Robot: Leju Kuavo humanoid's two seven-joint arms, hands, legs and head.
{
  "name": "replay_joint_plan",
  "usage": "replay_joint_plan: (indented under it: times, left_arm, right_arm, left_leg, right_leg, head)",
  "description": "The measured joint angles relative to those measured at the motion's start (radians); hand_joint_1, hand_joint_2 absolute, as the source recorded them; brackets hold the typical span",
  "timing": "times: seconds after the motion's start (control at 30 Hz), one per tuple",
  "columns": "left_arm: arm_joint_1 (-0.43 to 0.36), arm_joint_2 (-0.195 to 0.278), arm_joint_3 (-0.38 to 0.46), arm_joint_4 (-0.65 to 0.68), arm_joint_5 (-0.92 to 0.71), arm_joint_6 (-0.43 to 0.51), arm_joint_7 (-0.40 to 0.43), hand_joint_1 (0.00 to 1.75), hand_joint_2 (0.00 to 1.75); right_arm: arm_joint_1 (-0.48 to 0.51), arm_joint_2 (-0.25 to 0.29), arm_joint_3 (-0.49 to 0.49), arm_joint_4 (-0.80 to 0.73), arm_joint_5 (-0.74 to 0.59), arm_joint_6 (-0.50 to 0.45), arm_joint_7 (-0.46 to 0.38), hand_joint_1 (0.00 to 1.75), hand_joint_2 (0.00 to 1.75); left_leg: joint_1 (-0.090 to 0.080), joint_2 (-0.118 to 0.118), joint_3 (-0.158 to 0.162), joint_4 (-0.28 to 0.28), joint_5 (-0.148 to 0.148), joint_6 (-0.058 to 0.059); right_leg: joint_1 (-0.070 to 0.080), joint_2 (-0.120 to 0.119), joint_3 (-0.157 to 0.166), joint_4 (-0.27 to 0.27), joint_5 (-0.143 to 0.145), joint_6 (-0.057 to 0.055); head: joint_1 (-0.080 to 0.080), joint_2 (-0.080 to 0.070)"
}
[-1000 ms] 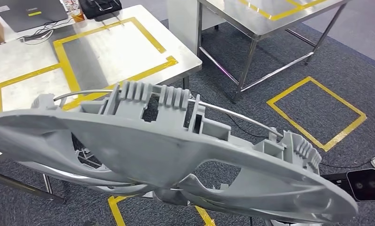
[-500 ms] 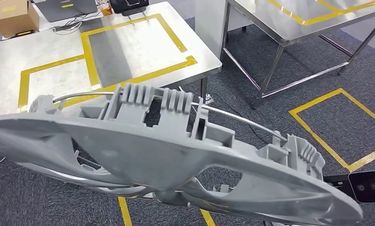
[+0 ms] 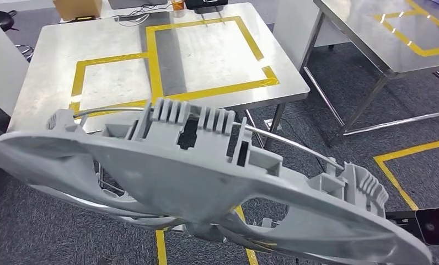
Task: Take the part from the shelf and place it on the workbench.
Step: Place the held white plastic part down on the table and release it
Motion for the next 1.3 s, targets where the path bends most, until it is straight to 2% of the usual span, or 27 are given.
replay_joint_plan:
  times: [0.03, 0.1, 0.13, 0.2, 0.23, 0.3, 0.37, 0.4, 0.43, 0.47, 0.5, 0.53, 0.6, 0.63, 0.7, 0.77, 0.83, 0.9, 0.93, 0.97, 1.0, 1.03, 1.07, 1.1, 1.17, 1.23, 1.3]
  left_arm:
    - [0.000, -0.001, 0.001, -0.001, 0.000, 0.000, 0.000, 0.00, 1.75]
    - [0.001, -0.002, 0.003, -0.005, -0.001, 0.000, 0.001, 0.00, 1.75]
    - [0.002, -0.002, 0.004, -0.006, -0.002, 0.000, 0.001, 0.00, 1.75]
    - [0.008, -0.002, 0.004, -0.007, -0.002, 0.002, 0.002, 0.00, 1.75]
    - [0.012, -0.002, 0.005, -0.007, -0.002, 0.002, 0.002, 0.00, 1.75]
    - [0.014, -0.001, 0.006, -0.009, -0.002, 0.004, 0.003, 0.00, 1.75]
    - [0.011, -0.001, 0.008, -0.011, -0.002, 0.004, 0.003, 0.00, 1.75]
    - [0.010, -0.001, 0.009, -0.013, -0.003, 0.004, 0.004, 0.00, 1.75]
    - [0.010, -0.002, 0.010, -0.015, -0.004, 0.004, 0.004, 0.00, 1.75]
    - [0.011, -0.002, 0.010, -0.017, -0.006, 0.004, 0.005, 0.00, 1.75]
    - [0.013, -0.002, 0.011, -0.019, -0.009, 0.004, 0.006, 0.00, 1.75]
    - [0.013, -0.002, 0.013, -0.021, -0.012, 0.004, 0.006, 0.00, 1.75]
    - [0.013, 0.000, 0.018, -0.026, -0.019, 0.004, 0.009, 0.00, 1.75]
    - [0.013, 0.000, 0.021, -0.028, -0.020, 0.004, 0.010, 0.00, 1.75]
    - [0.015, 0.001, 0.027, -0.032, -0.023, 0.004, 0.012, 0.00, 1.75]
    - [0.018, 0.001, 0.032, -0.036, -0.028, 0.005, 0.014, 0.00, 1.75]
    - [0.018, 0.001, 0.038, -0.041, -0.038, 0.006, 0.014, 0.00, 1.75]
    - [0.019, 0.000, 0.047, -0.044, -0.049, 0.008, 0.016, 0.00, 1.75]
    - [0.020, -0.001, 0.051, -0.045, -0.054, 0.009, 0.017, 0.00, 1.75]
    - [0.020, -0.002, 0.056, -0.045, -0.059, 0.009, 0.018, 0.00, 1.75]
    - [0.021, -0.003, 0.060, -0.046, -0.064, 0.008, 0.020, 0.00, 1.75]
    - [0.021, -0.004, 0.064, -0.048, -0.069, 0.007, 0.021, 0.00, 1.75]
    - [0.021, -0.005, 0.068, -0.049, -0.073, 0.005, 0.022, 0.00, 1.75]
    - [0.021, -0.006, 0.072, -0.051, -0.077, 0.004, 0.024, 0.00, 1.75]
    - [0.022, -0.007, 0.080, -0.053, -0.086, 0.002, 0.025, 0.00, 1.75]
    - [0.023, -0.007, 0.087, -0.053, -0.096, -0.001, 0.028, 0.00, 1.75]
    - [0.024, -0.008, 0.093, -0.054, -0.105, -0.004, 0.030, 0.00, 1.75]
  right_arm:
    - [0.000, -0.001, 0.000, -0.002, 0.000, 0.000, 0.000, 1.75, 1.75]
    - [0.000, -0.001, 0.000, -0.005, 0.001, 0.000, 0.000, 1.75, 1.75]
    - [0.000, -0.001, 0.000, -0.007, 0.001, 0.000, 0.000, 1.75, 1.75]
    - [-0.001, -0.001, 0.000, -0.009, -0.002, 0.000, 0.001, 1.75, 1.75]
    - [-0.002, 0.000, 0.000, -0.010, -0.007, -0.002, 0.002, 1.75, 1.75]
    - [-0.002, 0.002, 0.000, -0.013, -0.017, -0.005, 0.004, 1.75, 1.75]
    - [-0.001, 0.004, 0.000, -0.014, -0.025, -0.007, 0.006, 1.75, 1.75]
    - [-0.001, 0.004, 0.000, -0.014, -0.028, -0.007, 0.008, 1.75, 1.75]
    - [-0.001, 0.005, 0.000, -0.014, -0.030, -0.008, 0.012, 1.75, 1.75]
    - [0.000, 0.005, 0.000, -0.014, -0.032, -0.008, 0.017, 1.75, 1.75]
    - [0.000, 0.005, 0.000, -0.014, -0.033, -0.008, 0.022, 1.75, 1.75]
    - [-0.001, 0.005, 0.000, -0.014, -0.035, -0.009, 0.026, 1.75, 1.75]
    - [-0.001, 0.004, 0.000, -0.015, -0.038, -0.012, 0.033, 1.75, 1.75]
    - [-0.002, 0.004, 0.000, -0.015, -0.039, -0.014, 0.035, 1.75, 1.75]
    - [-0.002, 0.004, 0.001, -0.015, -0.040, -0.016, 0.038, 1.75, 1.75]
    - [-0.002, 0.004, 0.001, -0.018, -0.041, -0.017, 0.042, 1.75, 1.75]
    - [-0.004, 0.002, 0.001, -0.021, -0.041, -0.022, 0.048, 1.75, 1.75]
    - [-0.005, 0.000, 0.000, -0.021, -0.037, -0.029, 0.052, 1.75, 1.75]
    - [-0.005, -0.002, -0.001, -0.021, -0.034, -0.033, 0.054, 1.75, 1.75]
    - [-0.005, -0.004, -0.004, -0.022, -0.031, -0.036, 0.055, 1.75, 1.75]
    - [-0.006, -0.005, -0.006, -0.022, -0.028, -0.037, 0.055, 1.75, 1.75]
    - [-0.007, -0.006, -0.010, -0.024, -0.025, -0.038, 0.055, 1.75, 1.75]
    - [-0.009, -0.007, -0.013, -0.026, -0.023, -0.039, 0.056, 1.75, 1.75]
    - [-0.011, -0.007, -0.016, -0.029, -0.021, -0.039, 0.055, 1.75, 1.75]
    - [-0.014, -0.008, -0.021, -0.033, -0.017, -0.041, 0.055, 1.75, 1.75]
    - [-0.014, -0.010, -0.026, -0.036, -0.013, -0.042, 0.054, 1.75, 1.75]
    - [-0.016, -0.011, -0.027, -0.038, -0.008, -0.043, 0.053, 1.75, 1.75]
  left_leg:
    - [0.000, -0.015, 0.001, 0.002, -0.001, -0.002]
    - [-0.003, -0.039, 0.000, 0.010, -0.007, -0.010]
    - [-0.004, -0.047, -0.002, 0.012, -0.009, -0.015]
    - [-0.002, -0.057, -0.005, 0.012, -0.012, -0.026]
    - [-0.001, -0.049, -0.007, 0.016, -0.015, -0.031]
    - [-0.002, 0.000, -0.030, 0.069, -0.047, -0.042]
    - [0.001, 0.055, -0.092, 0.197, -0.106, -0.051]
    - [0.004, 0.065, -0.126, 0.261, -0.128, -0.054]
    - [0.006, 0.069, -0.149, 0.299, -0.134, -0.056]
    - [0.008, 0.071, -0.153, 0.298, -0.122, -0.056]
    - [0.010, 0.072, -0.134, 0.255, -0.091, -0.056]
    - [0.010, 0.074, -0.098, 0.182, -0.053, -0.053]
    - [0.006, 0.078, -0.031, 0.055, -0.011, -0.046]
    - [0.002, 0.079, -0.015, 0.026, -0.007, -0.041]
    - [-0.003, 0.076, -0.010, 0.018, -0.012, -0.031]
    - [0.000, 0.074, -0.002, 0.007, -0.007, -0.018]
    - [0.004, 0.073, 0.005, -0.005, -0.002, -0.006]
    - [0.002, 0.070, 0.005, -0.006, -0.002, -0.001]
    - [0.002, 0.069, 0.005, -0.006, -0.003, -0.001]
    - [0.001, 0.067, 0.006, -0.005, -0.003, -0.001]
    - [0.002, 0.064, 0.007, -0.005, -0.004, -0.002]
    - [0.002, 0.061, 0.008, -0.003, -0.005, -0.004]
    - [0.002, 0.058, 0.008, 0.000, -0.007, -0.007]
    - [-0.001, 0.055, 0.008, 0.004, -0.011, -0.012]
    - [-0.004, 0.052, 0.006, 0.009, -0.017, -0.024]
    - [-0.001, 0.052, 0.006, 0.010, -0.022, -0.035]
    - [0.003, 0.058, -0.008, 0.043, -0.041, -0.045]
  right_leg:
    - [-0.001, 0.013, 0.029, -0.075, 0.038, 0.006]
    - [-0.001, 0.044, 0.077, -0.196, 0.093, 0.002]
    - [0.000, 0.054, 0.088, -0.223, 0.104, -0.006]
    - [0.002, 0.049, 0.095, -0.228, 0.108, -0.021]
    - [0.001, 0.045, 0.098, -0.229, 0.109, -0.026]
    - [-0.003, 0.035, 0.105, -0.232, 0.109, -0.036]
    - [-0.001, 0.023, 0.110, -0.232, 0.105, -0.043]
    - [0.000, 0.017, 0.111, -0.232, 0.104, -0.045]
    - [0.001, 0.013, 0.111, -0.232, 0.103, -0.046]
    - [0.001, 0.009, 0.113, -0.232, 0.101, -0.045]
    - [0.002, 0.006, 0.115, -0.232, 0.099, -0.045]
    - [0.002, 0.004, 0.119, -0.232, 0.097, -0.043]
    - [0.006, 0.001, 0.123, -0.232, 0.092, -0.037]
    - [0.008, 0.000, 0.123, -0.232, 0.090, -0.033]
    - [0.009, -0.002, 0.123, -0.235, 0.089, -0.024]
    - [0.007, -0.003, 0.120, -0.227, 0.081, -0.015]
    - [0.005, -0.003, 0.082, -0.149, 0.045, -0.016]
    - [0.005, -0.003, 0.008, -0.009, -0.006, -0.020]
    - [0.005, -0.003, -0.021, 0.041, -0.019, -0.018]
    - [0.005, -0.003, -0.033, 0.055, -0.016, -0.012]
    - [0.004, -0.003, -0.023, 0.025, 0.004, -0.004]
    - [0.002, -0.003, 0.004, -0.039, 0.035, 0.004]
    - [0.001, -0.002, 0.038, -0.115, 0.065, 0.007]
    - [0.001, -0.002, 0.067, -0.177, 0.089, 0.005]
    - [0.005, -0.001, 0.091, -0.230, 0.106, -0.012]
    - [0.007, -0.001, 0.094, -0.232, 0.106, -0.028]
    - [0.004, -0.001, 0.104, -0.233, 0.105, -0.040]
  head:
    - [0.000, 0.000]
    - [0.001, 0.000]
    - [0.001, 0.000]
    - [0.001, 0.000]
    - [0.000, 0.000]
    - [-0.004, 0.000]
    - [-0.009, 0.000]
    - [-0.009, 0.000]
    - [-0.009, 0.000]
    - [-0.009, 0.000]
    - [-0.010, 0.000]
    - [-0.010, 0.000]
    - [-0.009, 0.000]
    - [-0.009, 0.000]
    - [-0.009, 0.000]
    - [-0.008, 0.000]
    - [-0.006, 0.000]
    - [-0.005, 0.000]
    - [-0.005, 0.000]
    - [-0.005, 0.000]
    - [-0.005, 0.000]
    - [-0.005, 0.000]
    - [-0.005, 0.000]
    - [-0.005, 0.000]
    - [-0.006, 0.000]
    - [-0.007, 0.000]
    - [-0.009, 0.000]
